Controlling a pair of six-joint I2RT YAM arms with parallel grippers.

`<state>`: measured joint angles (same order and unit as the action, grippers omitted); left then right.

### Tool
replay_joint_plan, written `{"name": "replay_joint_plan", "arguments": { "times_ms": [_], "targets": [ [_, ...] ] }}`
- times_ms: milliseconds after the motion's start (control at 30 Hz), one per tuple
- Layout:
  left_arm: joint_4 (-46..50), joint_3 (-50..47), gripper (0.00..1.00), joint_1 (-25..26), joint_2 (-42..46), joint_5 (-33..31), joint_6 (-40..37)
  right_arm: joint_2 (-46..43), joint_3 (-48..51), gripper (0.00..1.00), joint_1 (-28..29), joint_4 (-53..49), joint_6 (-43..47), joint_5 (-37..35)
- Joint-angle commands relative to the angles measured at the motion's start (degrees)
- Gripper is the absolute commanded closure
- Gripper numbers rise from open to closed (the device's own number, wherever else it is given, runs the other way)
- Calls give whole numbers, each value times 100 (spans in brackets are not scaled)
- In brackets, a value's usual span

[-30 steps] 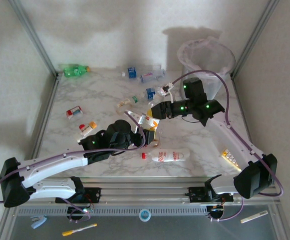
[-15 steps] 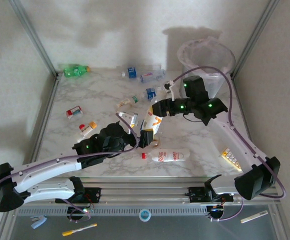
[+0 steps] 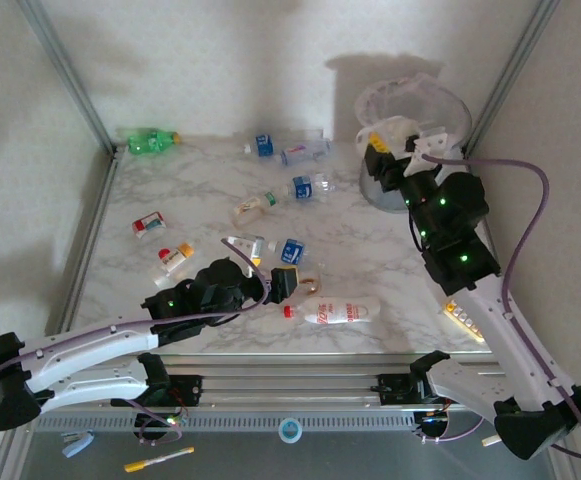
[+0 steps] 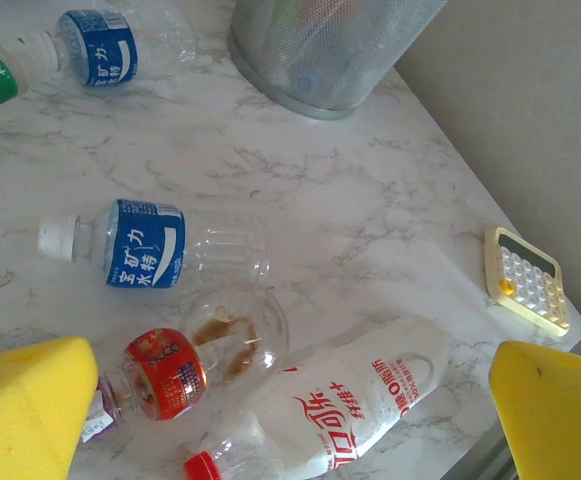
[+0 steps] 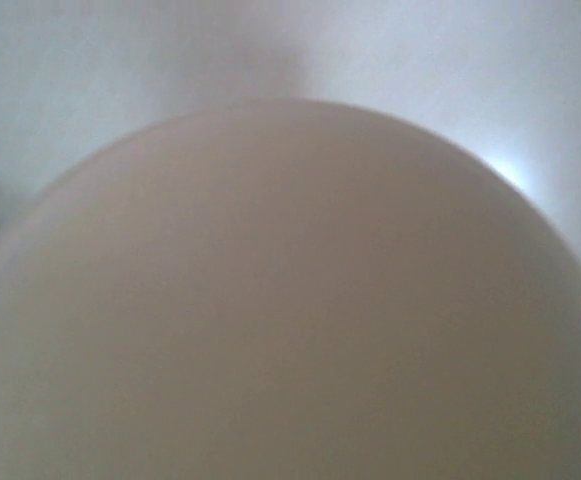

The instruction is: Throw the plastic bottles in the bin

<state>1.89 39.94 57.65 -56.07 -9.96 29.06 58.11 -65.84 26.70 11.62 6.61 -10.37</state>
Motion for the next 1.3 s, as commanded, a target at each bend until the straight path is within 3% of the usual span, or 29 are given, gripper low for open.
{"name": "replay_joint_plan", "arguments": {
  "times_ms": [0,200,400,500,567,667,733,933,1267],
  "targets": [
    [-185,-89,0,-58,53,-118,143,156,149,73,-262,2204,676,-839],
    [-248,-171,0,-99,78,-129,154,496,-209,72,-787,2180,402,-598],
    [-232,-197,0,-154,70,-129,188,1494,-1300,68,-1340,793,-182,-619],
    [-224,-197,0,-175,31,-129,213,2474,-2532,57,-1615,-777,-509,-475],
    [-232,-197,0,-192,0,-134,245,3307,-3617,34,-1772,-2112,-790,-456],
    [-258,-159,0,-210,-80,-130,291,4418,-5167,24,-1956,-3983,-1276,-283],
    [-233,-111,0,-218,-153,-114,326,4663,-5546,19,-1982,-4485,-1439,-268],
    [-58,29,0,-219,-398,21,438,3667,-4368,9,-1982,-3672,-1368,53],
    [446,341,0,-288,-1170,297,583,2732,-3844,3,-1982,-4317,-1515,1161]
  ]
}}
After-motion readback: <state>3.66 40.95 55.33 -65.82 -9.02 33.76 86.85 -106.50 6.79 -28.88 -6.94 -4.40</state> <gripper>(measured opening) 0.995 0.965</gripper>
